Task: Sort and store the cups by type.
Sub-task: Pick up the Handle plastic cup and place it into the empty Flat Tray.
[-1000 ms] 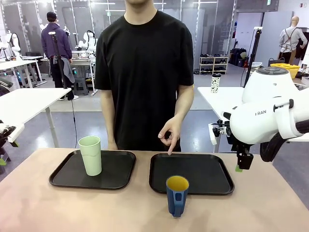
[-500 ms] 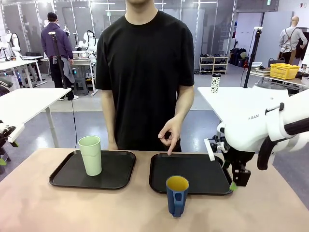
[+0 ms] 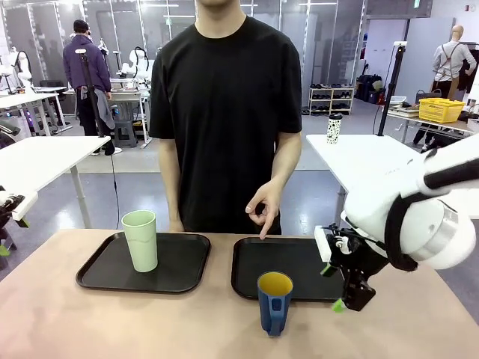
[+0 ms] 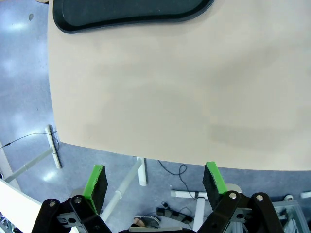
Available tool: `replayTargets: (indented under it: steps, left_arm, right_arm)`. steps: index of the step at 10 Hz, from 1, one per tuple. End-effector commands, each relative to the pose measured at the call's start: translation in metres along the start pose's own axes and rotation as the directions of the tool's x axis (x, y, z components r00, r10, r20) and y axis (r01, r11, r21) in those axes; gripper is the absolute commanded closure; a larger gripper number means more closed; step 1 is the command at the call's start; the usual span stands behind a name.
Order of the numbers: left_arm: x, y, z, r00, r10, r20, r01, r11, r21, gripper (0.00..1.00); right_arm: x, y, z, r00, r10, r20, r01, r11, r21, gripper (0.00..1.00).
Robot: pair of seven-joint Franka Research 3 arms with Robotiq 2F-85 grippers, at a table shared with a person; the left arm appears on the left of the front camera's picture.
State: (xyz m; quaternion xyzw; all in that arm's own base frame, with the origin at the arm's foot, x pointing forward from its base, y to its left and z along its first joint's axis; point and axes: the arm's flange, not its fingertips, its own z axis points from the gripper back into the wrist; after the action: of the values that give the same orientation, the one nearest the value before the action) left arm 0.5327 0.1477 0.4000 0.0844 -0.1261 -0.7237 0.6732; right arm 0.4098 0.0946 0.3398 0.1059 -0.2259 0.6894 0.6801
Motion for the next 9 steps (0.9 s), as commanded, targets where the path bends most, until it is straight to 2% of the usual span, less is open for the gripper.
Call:
replayTargets:
  steps: [1,3,6,9]
  left_arm:
    - [-0.002,0.000,0.001,1.000,-0.014,0.020,0.014,1.000,0.023,0.00]
    - [-0.002,0.000,0.001,1.000,-0.014,0.020,0.014,1.000,0.023,0.00]
    - [-0.002,0.000,0.001,1.000,-0.014,0.020,0.014,1.000,0.023,0.00]
    - [-0.002,0.000,0.001,1.000,-0.014,0.020,0.014,1.000,0.023,0.00]
  right_arm:
    - [-0.022,0.012,-0.024,0.967,0.037,0.251,-0.014,0.996,-0.091,0.00]
    - [-0.040,0.023,-0.034,0.897,0.080,0.435,-0.019,0.990,-0.142,0.00]
    - [-0.068,0.023,-0.034,0.822,0.071,0.564,-0.068,0.997,-0.027,0.00]
    - [-0.085,0.026,-0.034,0.672,0.022,0.741,-0.104,0.992,0.065,0.00]
